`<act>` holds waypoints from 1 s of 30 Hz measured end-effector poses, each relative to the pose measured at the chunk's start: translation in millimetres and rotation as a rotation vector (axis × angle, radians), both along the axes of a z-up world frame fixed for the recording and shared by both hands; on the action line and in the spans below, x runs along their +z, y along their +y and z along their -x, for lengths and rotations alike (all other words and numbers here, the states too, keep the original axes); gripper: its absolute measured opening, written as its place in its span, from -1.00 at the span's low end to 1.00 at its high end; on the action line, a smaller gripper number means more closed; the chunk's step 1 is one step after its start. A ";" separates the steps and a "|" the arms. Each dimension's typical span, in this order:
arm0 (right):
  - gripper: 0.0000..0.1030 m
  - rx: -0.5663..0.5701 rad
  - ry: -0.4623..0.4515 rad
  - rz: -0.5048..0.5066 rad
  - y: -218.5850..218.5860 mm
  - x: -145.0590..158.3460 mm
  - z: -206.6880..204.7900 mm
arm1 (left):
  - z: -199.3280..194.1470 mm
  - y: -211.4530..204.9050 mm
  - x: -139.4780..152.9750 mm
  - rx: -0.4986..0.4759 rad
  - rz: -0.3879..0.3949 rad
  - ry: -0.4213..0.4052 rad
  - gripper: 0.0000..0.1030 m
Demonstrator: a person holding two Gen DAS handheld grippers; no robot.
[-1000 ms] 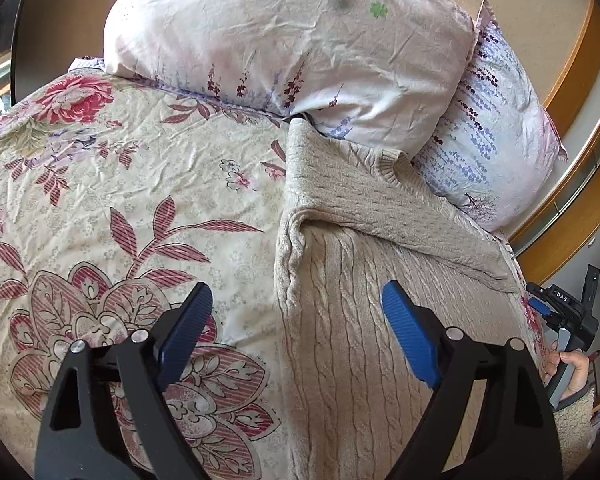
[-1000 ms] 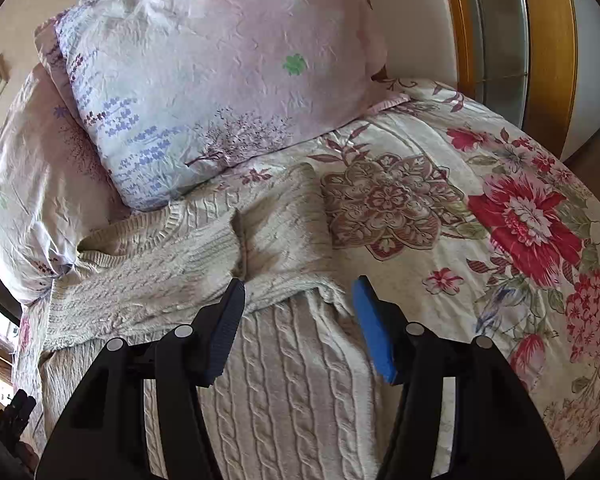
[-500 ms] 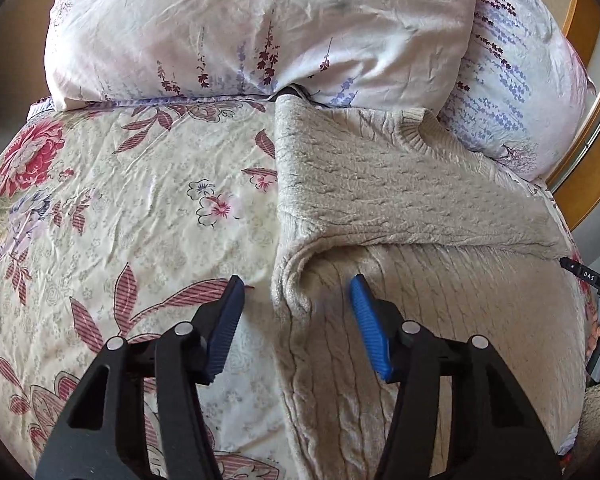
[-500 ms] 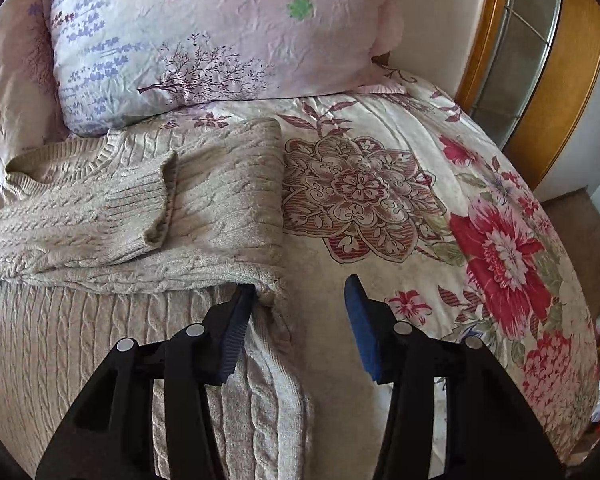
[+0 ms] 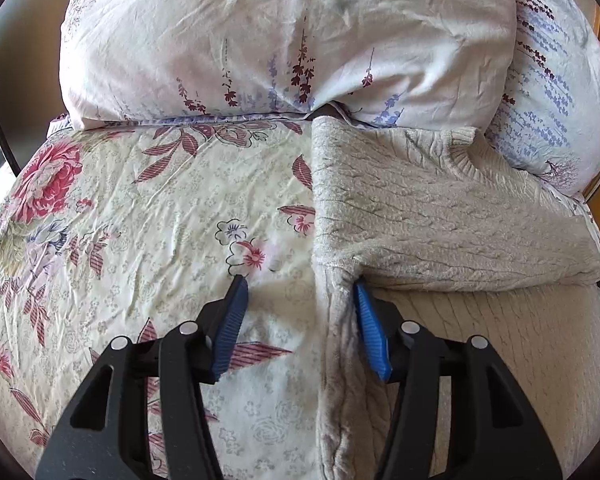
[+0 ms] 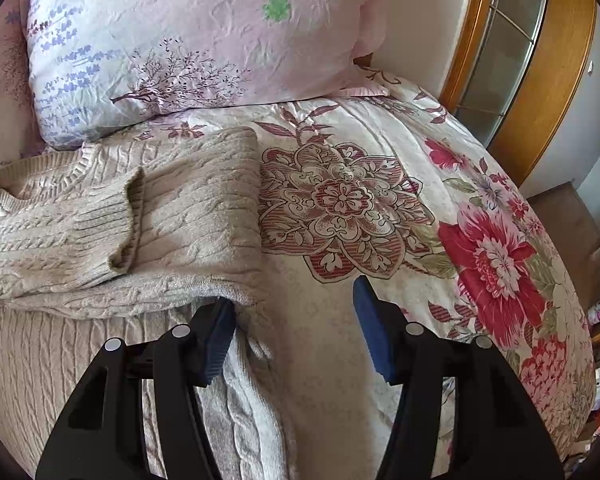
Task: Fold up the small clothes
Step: 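Grasp the sweater hem with both grippers and lift it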
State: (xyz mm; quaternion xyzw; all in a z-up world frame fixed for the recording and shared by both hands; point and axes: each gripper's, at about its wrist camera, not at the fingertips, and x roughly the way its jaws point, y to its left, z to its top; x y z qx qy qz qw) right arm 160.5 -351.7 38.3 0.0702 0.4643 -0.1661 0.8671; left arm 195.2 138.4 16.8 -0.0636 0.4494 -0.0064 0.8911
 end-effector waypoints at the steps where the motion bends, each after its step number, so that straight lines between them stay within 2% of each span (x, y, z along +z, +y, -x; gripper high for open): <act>1: 0.13 0.014 -0.013 -0.035 -1.2 2.5 7.3 | 6.6 1.4 2.0 -0.013 0.020 0.001 0.19; 3: 0.16 0.041 -0.044 -0.126 -5.4 7.6 25.0 | 24.5 7.0 6.4 -0.044 0.073 -0.006 0.32; 8: 0.16 0.076 -0.092 -0.390 -21.7 8.4 75.8 | 69.7 23.0 8.4 -0.105 0.231 -0.009 0.31; 11: 0.14 0.070 -0.100 -0.523 -29.0 0.7 105.6 | 90.7 25.3 2.7 -0.125 0.303 0.006 0.18; 15: 0.01 0.077 -0.131 -0.627 -28.7 -5.3 140.8 | 118.3 27.7 0.2 -0.134 0.369 -0.006 0.09; 19: -0.16 0.126 -0.149 -0.789 -22.0 -14.7 169.3 | 138.7 27.8 -5.8 -0.154 0.477 0.015 -0.12; 20: -0.19 0.139 -0.159 -0.808 -19.4 -16.1 176.0 | 144.8 26.7 -7.6 -0.157 0.492 0.015 -0.15; 22: -0.37 0.172 -0.158 -0.850 -13.1 -15.8 190.2 | 157.8 25.3 -9.3 -0.162 0.513 0.014 -0.22; 23: -0.40 0.192 -0.160 -0.876 -8.8 -15.8 196.9 | 165.1 25.1 -9.5 -0.159 0.521 0.007 -0.23; 25: -0.43 0.232 -0.168 -0.913 -0.6 -13.5 211.6 | 179.2 23.3 -14.0 -0.175 0.573 0.027 -0.37; 29: -0.43 0.295 -0.142 -0.969 19.8 -19.8 230.3 | 209.7 17.1 -13.9 -0.201 0.593 0.025 -0.42; 30: -0.51 0.305 -0.146 -0.975 23.4 -21.3 232.7 | 215.1 15.6 -13.9 -0.208 0.600 0.033 -0.42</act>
